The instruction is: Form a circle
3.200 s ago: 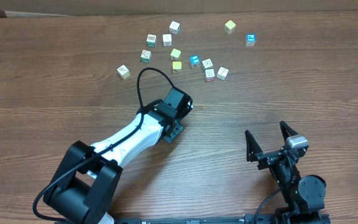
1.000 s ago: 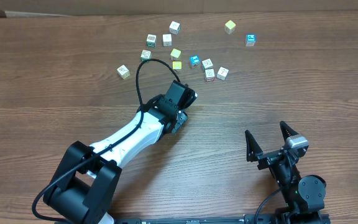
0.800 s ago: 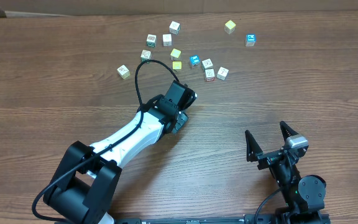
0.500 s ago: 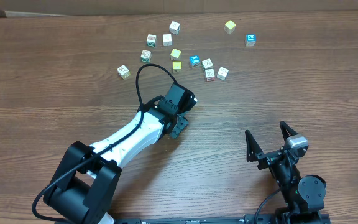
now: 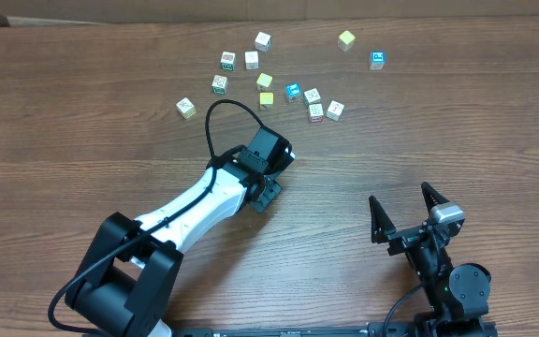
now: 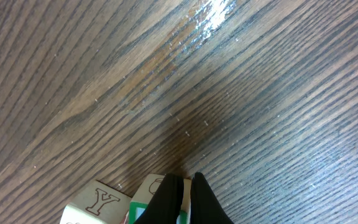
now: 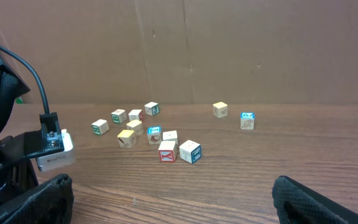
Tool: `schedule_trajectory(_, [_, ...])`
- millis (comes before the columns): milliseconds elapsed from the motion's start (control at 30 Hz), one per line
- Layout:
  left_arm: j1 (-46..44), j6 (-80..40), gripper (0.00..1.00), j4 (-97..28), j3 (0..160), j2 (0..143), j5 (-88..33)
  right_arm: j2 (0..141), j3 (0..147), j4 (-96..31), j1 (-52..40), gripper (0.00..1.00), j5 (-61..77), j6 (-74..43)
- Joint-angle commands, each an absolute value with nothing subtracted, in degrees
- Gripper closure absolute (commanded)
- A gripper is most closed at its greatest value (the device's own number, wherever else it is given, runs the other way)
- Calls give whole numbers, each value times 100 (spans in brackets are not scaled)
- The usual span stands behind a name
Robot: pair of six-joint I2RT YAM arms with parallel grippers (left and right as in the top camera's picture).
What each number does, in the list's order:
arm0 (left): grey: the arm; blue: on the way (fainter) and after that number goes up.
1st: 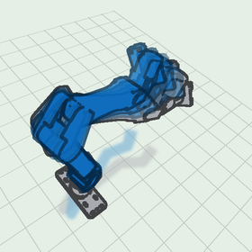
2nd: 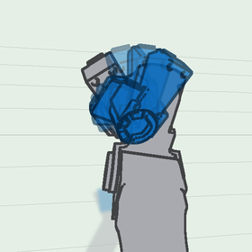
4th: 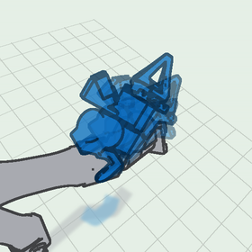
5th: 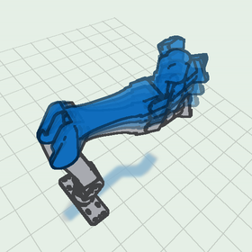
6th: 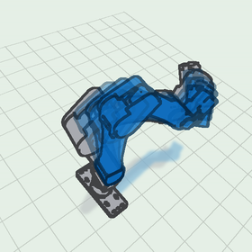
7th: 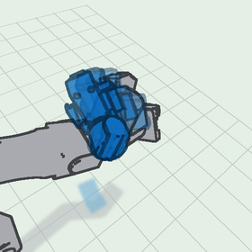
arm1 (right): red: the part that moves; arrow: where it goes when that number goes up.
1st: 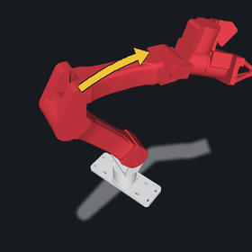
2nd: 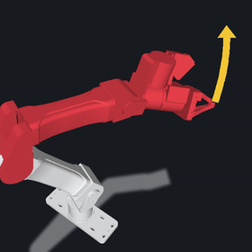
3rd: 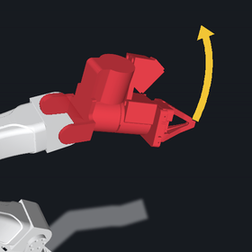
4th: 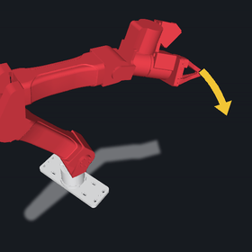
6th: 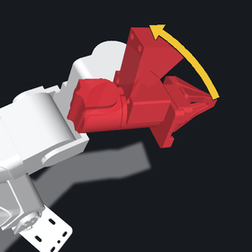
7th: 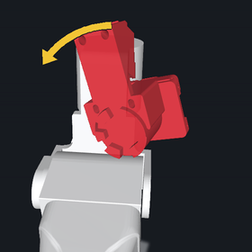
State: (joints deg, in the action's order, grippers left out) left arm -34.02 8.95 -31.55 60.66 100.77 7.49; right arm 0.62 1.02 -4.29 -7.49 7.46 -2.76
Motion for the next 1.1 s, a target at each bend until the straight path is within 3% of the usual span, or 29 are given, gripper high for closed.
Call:
schedule_trajectory(0, [-3376,816,95,-3164,6176,10097,657,16,45,-401,-720,0,738,-250])
schedule_trajectory(433, [-3454,985,96,-3009,6316,10092,593,16,45,-403,-720,0,738,-252])
schedule_trajectory(767, [-3459,1164,96,-4300,6617,10095,-272,16,45,-403,-720,0,738,-250])
schedule_trajectory(1067, [-3457,1160,96,-4239,6228,10095,-425,16,45,-403,-720,0,738,-250])
